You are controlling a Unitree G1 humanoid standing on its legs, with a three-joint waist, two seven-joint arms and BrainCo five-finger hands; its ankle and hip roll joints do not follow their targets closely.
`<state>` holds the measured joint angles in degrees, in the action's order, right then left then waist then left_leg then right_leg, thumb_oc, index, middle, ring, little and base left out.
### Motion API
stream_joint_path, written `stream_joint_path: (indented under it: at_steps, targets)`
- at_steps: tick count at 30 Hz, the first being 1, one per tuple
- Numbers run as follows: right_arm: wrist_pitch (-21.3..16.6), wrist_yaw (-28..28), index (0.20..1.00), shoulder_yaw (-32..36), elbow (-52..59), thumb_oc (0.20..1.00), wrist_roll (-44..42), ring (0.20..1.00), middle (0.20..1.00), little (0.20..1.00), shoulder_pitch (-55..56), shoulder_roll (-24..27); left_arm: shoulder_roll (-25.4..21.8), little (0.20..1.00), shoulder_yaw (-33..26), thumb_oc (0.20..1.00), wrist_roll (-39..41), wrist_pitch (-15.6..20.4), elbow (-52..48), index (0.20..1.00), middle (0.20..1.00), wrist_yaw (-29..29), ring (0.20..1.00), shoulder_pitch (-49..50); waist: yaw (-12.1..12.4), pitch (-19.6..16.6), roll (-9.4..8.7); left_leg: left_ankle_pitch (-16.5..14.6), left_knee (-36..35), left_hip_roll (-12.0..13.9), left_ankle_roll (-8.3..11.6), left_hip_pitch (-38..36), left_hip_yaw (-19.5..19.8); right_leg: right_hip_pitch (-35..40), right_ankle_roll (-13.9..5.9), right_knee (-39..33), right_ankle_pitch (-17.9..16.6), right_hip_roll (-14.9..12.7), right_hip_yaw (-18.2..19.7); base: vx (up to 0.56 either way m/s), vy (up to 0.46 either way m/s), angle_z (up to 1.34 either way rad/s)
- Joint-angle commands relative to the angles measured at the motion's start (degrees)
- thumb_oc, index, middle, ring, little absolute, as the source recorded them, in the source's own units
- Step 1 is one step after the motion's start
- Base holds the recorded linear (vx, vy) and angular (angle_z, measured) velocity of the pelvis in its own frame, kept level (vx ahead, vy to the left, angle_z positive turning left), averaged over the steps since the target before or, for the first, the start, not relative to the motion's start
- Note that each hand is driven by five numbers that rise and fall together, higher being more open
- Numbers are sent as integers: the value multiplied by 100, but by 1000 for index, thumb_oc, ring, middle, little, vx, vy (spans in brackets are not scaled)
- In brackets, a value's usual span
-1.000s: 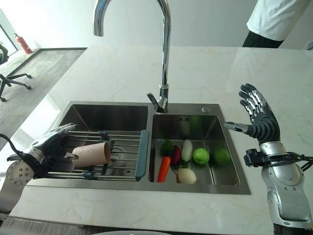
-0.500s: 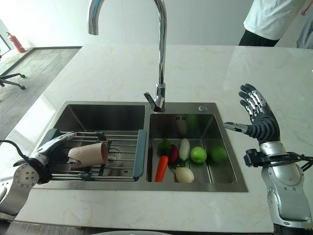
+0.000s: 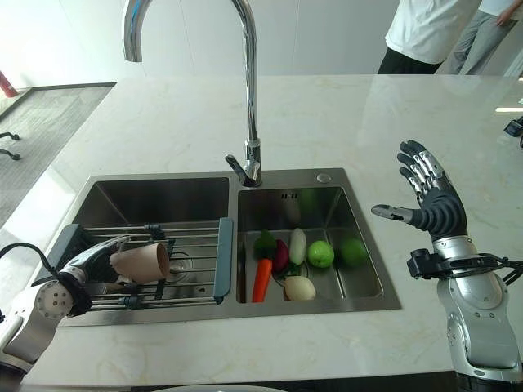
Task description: Place the dishes in the dishwasher.
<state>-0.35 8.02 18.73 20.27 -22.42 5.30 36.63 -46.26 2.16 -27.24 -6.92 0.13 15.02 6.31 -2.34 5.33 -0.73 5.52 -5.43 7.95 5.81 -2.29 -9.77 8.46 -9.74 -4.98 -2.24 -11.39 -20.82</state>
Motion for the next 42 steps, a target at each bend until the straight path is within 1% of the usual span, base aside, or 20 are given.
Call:
stream_joint_path:
  at_steps: [1, 7, 15, 20, 22, 23, 24, 28, 30, 31, 33, 34, 35, 36, 41, 42]
  targets:
    - [-251, 0, 1000, 335, 141, 1000, 122, 1000, 1000, 1000, -349, 440, -32, 1000, -138, 1000, -278, -6, 201, 1000, 1000, -222, 1000, -555, 10, -70, 143, -447, 43, 496, 295, -382, -479, 138, -105, -2, 428, -19, 22, 0, 0, 0]
    - [-236, 44, 1000, 392, 109, 1000, 136, 1000, 1000, 1000, -346, 424, 1, 1000, -79, 1000, -484, -66, 293, 1000, 1000, -161, 1000, -548, 2, -72, 136, -459, 43, 498, 292, -383, -471, 119, -100, -2, 428, -12, 37, 0, 0, 0]
    - [-237, 105, 1000, 389, 130, 1000, 121, 1000, 1000, 1000, -341, 412, 21, 1000, 17, 1000, -838, -77, 648, 1000, 1000, -309, 1000, -457, -39, -62, 145, -464, 43, 504, 294, -417, -502, 104, -92, -2, 422, 0, 90, 0, 1, -2]
    - [-233, 140, 1000, 340, 91, 1000, 66, 1000, 1000, 1000, -399, 456, 22, 1000, 230, 1000, -1194, -267, 1002, 1000, 1000, -99, 1000, -576, -77, -80, 148, -473, 43, 495, 289, -428, -514, 93, -99, -2, 414, 0, 111, 0, 0, 0]
    - [-237, 167, 1000, 328, 70, 1000, 68, 1000, 1000, 1000, -423, 457, 35, 1000, 313, 1000, -1375, -291, 1167, 1000, 1000, -84, 1000, -626, -86, -82, 157, -480, 43, 493, 286, -428, -518, 87, -103, -2, 414, -3, 107, -7, 1, -2]
    - [-241, 191, 1000, 308, 58, 1000, 58, 1000, 1000, 1000, -441, 457, 11, 482, 383, 482, -1488, -255, 1273, 482, 482, -44, 482, -654, -103, -89, 160, -478, 43, 490, 288, -430, -523, 87, -110, -2, 410, -7, 112, 0, 0, 0]
    - [-259, 203, 1000, 294, 46, 1000, 47, 1000, 1000, 1000, -456, 459, -23, 200, 443, 200, -1464, -122, 1361, 200, 200, -33, 200, -685, -116, -90, 161, -478, 43, 487, 288, -435, -530, 85, -117, -2, 405, -12, 117, 0, 0, 0]
    - [-276, 176, 1000, 235, 37, 1000, 4, 1000, 1000, 1000, -492, 477, -106, 200, 530, 200, -1281, 204, 1390, 200, 200, -336, 200, -841, -151, -93, 175, -483, 43, 490, 291, -452, -570, 81, -131, -2, 393, -25, 117, 0, 0, 0]
    - [-301, 188, 1000, 257, 26, 1000, 9, 1000, 1000, 1000, -450, 457, -161, 200, 460, 200, -1149, 345, 1306, 200, 200, -457, 200, -873, -149, -98, 177, -485, 43, 497, 296, -456, -585, 87, -136, -2, 392, -32, 105, 0, 0, 0]
    - [-348, 213, 1000, 266, 9, 1000, 37, 1000, 1000, 1000, -407, 423, -159, 200, 406, 200, -993, 478, 1252, 200, 200, -585, 200, -881, -148, -97, 176, -482, 43, 496, 297, -460, -591, 92, -136, -2, 388, -36, 98, 0, 0, 0]
    - [-349, 194, 1000, 257, 35, 1000, 82, 1000, 1000, 1000, -372, 379, -141, 200, 301, 200, -779, 578, 1079, 200, 200, -698, 200, -852, -137, -99, 171, -481, 43, 493, 295, -459, -583, 96, -135, -2, 387, -39, 93, 0, 0, 0]
    - [-369, 182, 1000, 259, 28, 1000, 108, 1000, 1000, 1000, -347, 353, -138, 200, 133, 200, -412, 691, 923, 200, 200, -760, 200, -829, -115, -101, 166, -476, 43, 493, 299, -461, -580, 105, -134, -2, 388, -38, 79, 0, 0, 0]
    - [-378, 184, 1000, 260, 1, 1000, 117, 1000, 1000, 1000, -362, 348, -169, 200, 62, 200, -131, 771, 840, 200, 200, -688, 200, -850, -112, -100, 165, -474, 43, 494, 298, -461, -575, 108, -133, -2, 387, -39, 78, -34, -12, 0]
    - [-379, 129, 1000, 258, -30, 1000, 92, 1000, 1000, 1000, -374, 398, -306, 200, -40, 200, 312, 838, 666, 200, 200, -578, 200, -886, -85, -102, 163, -469, 43, 493, 295, -458, -567, 118, -139, -2, 383, -46, 61, -31, -14, 1]
    - [-399, 33, 1000, 248, -50, 1000, 191, 1000, 1000, 1000, -323, 319, -257, 200, -723, 200, 1128, 1182, 40, 200, 200, -954, 200, -682, 10, -124, 171, -467, 43, 483, 309, -444, -479, 150, -119, -2, 409, -34, 35, 0, 0, 0]
    - [-413, 28, 1000, 261, -57, 1000, 192, 1000, 1000, 1000, -313, 301, -206, 200, -864, 200, 1298, 1307, -50, 200, 200, -1101, 200, -610, 20, -125, 164, -466, 43, 485, 314, -441, -470, 156, -113, -2, 413, -33, 27, 0, 0, 0]
